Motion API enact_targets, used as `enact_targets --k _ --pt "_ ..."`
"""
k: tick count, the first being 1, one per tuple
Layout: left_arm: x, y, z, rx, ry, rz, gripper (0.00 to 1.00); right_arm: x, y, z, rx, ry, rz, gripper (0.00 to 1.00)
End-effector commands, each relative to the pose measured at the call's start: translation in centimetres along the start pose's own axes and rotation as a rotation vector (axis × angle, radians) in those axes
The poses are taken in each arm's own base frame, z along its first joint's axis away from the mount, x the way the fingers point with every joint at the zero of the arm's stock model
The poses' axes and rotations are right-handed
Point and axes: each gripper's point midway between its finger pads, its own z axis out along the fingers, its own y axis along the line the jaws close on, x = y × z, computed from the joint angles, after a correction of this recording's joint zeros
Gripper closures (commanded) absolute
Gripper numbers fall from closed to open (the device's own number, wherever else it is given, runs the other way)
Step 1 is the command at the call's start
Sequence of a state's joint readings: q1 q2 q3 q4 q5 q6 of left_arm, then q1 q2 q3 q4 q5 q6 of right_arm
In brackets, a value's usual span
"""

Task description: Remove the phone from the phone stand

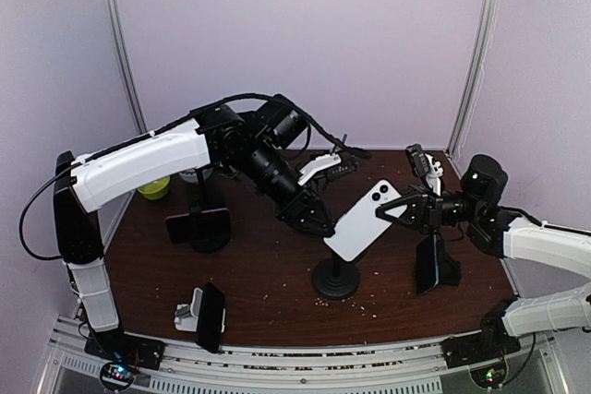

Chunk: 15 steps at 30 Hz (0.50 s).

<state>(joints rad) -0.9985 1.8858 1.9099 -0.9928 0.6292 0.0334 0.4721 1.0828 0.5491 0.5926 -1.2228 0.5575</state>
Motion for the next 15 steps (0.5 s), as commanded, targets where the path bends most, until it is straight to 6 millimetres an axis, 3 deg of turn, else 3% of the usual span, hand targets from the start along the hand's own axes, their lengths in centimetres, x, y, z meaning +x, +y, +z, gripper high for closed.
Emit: enact_targets --k 1,15 --pt "0.8 0.3 0.1 -0.01 0.04 -0.014 1.0 -3.1 1.9 0.1 -0.024 -0.045 -0.096 1.0" --pt "1.1 0.0 -0.4 -0.018 0.045 -0.011 1.0 -6.4 2.5 -1.3 0.012 -0.086 -0.173 1.0"
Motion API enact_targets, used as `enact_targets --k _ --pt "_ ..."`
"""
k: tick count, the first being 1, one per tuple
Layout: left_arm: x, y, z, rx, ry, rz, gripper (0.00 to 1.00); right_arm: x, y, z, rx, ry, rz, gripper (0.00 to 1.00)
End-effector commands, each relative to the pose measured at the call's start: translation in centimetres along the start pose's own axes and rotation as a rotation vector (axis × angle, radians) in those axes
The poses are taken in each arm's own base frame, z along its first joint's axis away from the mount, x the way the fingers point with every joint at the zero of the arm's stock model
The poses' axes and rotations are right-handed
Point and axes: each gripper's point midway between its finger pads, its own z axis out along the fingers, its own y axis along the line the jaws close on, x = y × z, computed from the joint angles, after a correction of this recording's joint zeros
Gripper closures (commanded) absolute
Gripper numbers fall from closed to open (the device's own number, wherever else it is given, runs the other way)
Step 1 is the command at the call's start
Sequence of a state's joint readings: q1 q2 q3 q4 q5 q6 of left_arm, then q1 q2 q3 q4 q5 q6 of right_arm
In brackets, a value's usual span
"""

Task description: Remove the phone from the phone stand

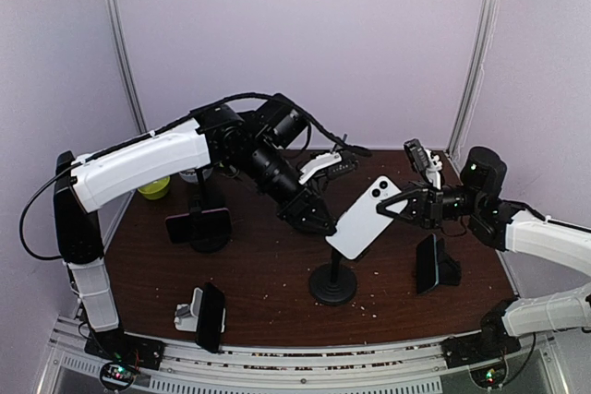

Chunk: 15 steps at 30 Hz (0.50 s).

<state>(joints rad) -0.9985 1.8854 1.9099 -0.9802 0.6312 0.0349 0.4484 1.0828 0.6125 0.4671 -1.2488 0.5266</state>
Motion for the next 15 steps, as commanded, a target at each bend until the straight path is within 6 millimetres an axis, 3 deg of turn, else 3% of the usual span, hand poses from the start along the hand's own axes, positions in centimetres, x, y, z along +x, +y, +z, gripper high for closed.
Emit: enact_targets --k 1,15 --pt "1.4 0.0 -0.4 -0.019 0.056 -0.02 1.0 -5.8 2.9 -1.4 0.006 -0.118 -0.203 1.0" --pt "0.8 0.0 -0.7 -0.028 0.041 -0.017 1.0 -12.2 4.5 -5.4 0.111 -0.263 -0.32 1.0"
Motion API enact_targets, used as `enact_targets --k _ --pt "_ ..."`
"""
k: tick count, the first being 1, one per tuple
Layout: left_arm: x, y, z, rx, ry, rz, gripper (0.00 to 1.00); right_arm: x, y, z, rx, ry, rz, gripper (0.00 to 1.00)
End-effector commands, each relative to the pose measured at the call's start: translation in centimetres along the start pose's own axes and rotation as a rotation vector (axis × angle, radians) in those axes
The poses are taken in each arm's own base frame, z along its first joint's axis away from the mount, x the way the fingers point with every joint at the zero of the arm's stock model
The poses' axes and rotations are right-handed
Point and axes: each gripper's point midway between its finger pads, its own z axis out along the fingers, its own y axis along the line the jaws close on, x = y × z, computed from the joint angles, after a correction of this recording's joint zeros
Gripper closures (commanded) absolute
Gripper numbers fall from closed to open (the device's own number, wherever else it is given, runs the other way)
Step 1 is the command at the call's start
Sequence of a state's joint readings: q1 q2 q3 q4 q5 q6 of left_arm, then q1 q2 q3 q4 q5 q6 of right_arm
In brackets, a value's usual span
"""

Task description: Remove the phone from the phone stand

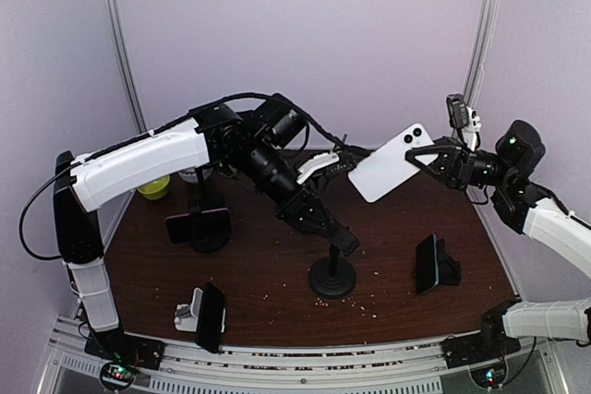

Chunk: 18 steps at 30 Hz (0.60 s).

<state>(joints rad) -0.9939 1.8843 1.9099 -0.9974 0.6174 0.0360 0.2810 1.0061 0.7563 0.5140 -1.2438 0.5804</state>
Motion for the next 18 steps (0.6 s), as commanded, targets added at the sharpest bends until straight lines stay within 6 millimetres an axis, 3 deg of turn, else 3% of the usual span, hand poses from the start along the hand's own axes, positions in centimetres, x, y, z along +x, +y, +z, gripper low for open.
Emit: enact_targets --k 1,5,11,18 --pt "0.3 -0.3 -0.6 -0.014 0.025 -0.005 1.0 -4.8 1.6 -1.2 0.032 -0.114 -0.132 1.0" --pt "-0.6 -0.5 -1.3 -0.027 0.002 -0.002 1.0 -7.0 0.2 -2.6 0.191 -0.172 -0.161 1.0" --pt "-3.0 0.2 -3.5 -0.14 -0.061 -0.004 1.0 -7.7 -3.4 -5.1 0.516 -0.197 -0.143 1.0" --pt "-5.1 0.8 -7.3 -0.27 -0.122 -0.029 1.0 -7.6 -4.1 -6.6 0.64 -0.199 -0.108 1.0"
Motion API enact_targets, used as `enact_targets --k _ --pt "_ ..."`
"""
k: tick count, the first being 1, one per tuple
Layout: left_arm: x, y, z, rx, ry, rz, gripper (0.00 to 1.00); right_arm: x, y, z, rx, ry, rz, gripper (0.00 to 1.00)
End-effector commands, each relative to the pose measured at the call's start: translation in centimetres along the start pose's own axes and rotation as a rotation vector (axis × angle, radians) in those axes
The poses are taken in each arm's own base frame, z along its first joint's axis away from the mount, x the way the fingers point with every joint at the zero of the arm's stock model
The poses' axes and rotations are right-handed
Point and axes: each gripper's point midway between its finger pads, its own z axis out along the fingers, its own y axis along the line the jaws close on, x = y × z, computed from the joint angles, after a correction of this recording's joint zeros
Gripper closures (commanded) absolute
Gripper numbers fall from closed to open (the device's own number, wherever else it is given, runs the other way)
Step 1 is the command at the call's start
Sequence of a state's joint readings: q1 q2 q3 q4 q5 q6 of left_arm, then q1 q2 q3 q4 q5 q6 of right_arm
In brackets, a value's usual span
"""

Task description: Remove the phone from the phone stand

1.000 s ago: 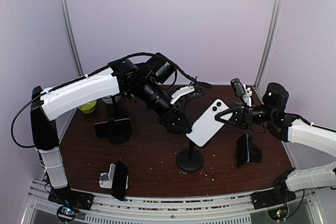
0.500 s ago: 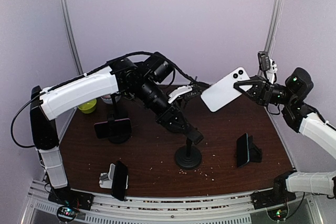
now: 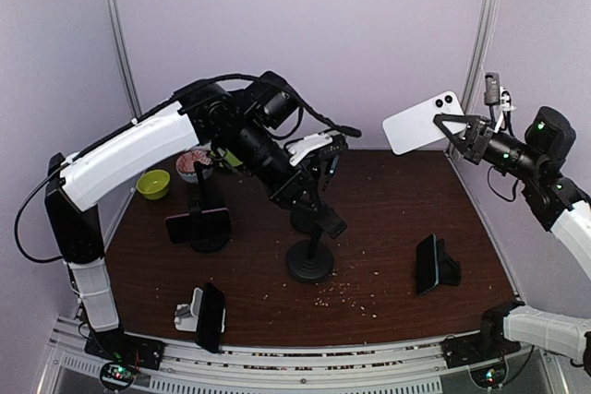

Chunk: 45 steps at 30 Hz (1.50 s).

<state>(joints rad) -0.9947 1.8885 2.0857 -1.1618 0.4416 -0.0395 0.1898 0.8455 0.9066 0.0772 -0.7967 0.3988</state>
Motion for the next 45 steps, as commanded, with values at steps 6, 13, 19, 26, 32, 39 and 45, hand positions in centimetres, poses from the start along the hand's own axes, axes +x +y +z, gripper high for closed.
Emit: enact_targets --k 6,13,19,26,32,39,45 --pt "-5.0 2.5 -8.7 -0.238 -0.204 -0.019 1.0 -1.7 -1.3 -1.4 0.163 -0.028 0.013 1.0" --pt "-5.3 5.0 -14.3 -0.366 -0.299 -0.042 1.0 -1.8 -1.8 -1.8 0.208 -0.033 0.047 1.0" --pt "-5.9 7.5 -19.0 -0.474 -0.402 -0.065 1.0 -1.2 -2.9 -1.6 0.24 -0.028 0.08 1.0" --pt "-8.1 10.1 -23.8 -0.521 -0.571 -0.084 1.0 -0.5 -4.2 -1.2 0.279 -0.022 0.105 1.0" --pt "-10.4 12.4 -27.5 -0.531 -0.737 -0.096 1.0 0.2 -5.2 -1.1 0.317 -0.007 0.116 1.0" --pt "-13.2 15.9 -29.9 -0.457 -0.914 -0.114 1.0 0.9 -6.0 -1.3 0.352 0.005 0.117 1.0" --pt "-14.5 19.5 -29.4 -0.469 -0.968 -0.128 1.0 1.8 -6.7 -1.5 0.382 0.021 0.12 1.0"
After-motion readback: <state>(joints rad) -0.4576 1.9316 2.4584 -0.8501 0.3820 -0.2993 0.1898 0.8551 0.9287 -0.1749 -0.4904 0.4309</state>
